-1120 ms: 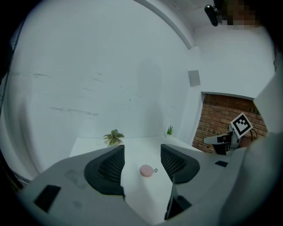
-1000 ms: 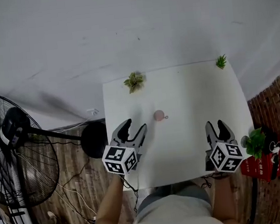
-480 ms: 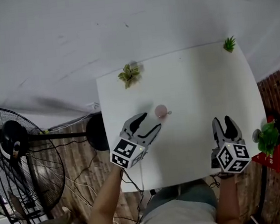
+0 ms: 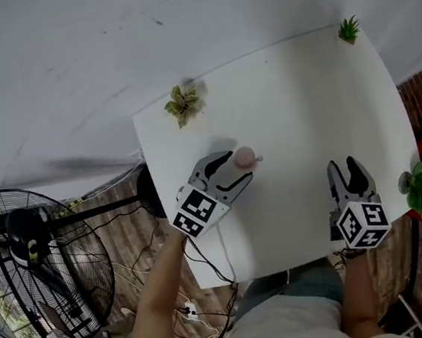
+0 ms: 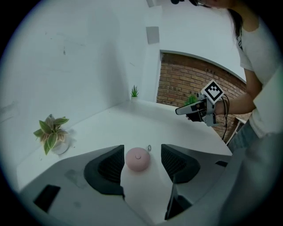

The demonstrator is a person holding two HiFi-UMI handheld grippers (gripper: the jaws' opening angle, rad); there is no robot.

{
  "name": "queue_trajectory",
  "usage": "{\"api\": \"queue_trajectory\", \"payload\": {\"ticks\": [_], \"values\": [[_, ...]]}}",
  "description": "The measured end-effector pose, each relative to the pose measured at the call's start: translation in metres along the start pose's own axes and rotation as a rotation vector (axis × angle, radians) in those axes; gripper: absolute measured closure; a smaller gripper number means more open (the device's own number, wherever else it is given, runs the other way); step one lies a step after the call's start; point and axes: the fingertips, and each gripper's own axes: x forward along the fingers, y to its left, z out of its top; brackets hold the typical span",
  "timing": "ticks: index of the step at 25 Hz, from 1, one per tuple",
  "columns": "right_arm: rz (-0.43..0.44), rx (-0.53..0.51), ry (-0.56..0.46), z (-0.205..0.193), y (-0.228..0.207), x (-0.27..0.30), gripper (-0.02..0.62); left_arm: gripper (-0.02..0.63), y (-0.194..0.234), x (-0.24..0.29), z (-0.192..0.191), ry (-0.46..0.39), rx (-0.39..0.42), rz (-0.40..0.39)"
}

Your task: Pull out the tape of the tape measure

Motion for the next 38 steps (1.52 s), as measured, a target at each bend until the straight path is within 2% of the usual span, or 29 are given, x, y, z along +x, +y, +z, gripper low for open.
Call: {"api": "queue_trajectory", "payload": {"ticks": [5,9,12,27,38], "values": [[-0.002,0.013,0.014,-0.006,-0.002,0.005,0.382,0.365,0.001,0.017,-0.005,0.074,0.093,-0.042],[-0.006,0.016,0.016,-0.005,-0.005,0.009,0.382,0.365,0.001,0.025,-0.010,0.122,0.137,-0.067],[-0.007,0.013,0.017,-0.005,-0.006,0.012,0.382,0.365,0.003,0.028,-0.019,0.157,0.137,-0.073],[0.001,0.016,0.022,-0.002,-0.010,0.017,0.382,0.365,0.005,0.038,-0.029,0.227,0.131,-0.096],[0.008,0.021,0.013,0.001,-0.012,0.019,0.383,0.365,0.005,0.039,-0.029,0.217,0.125,-0.095]]}}
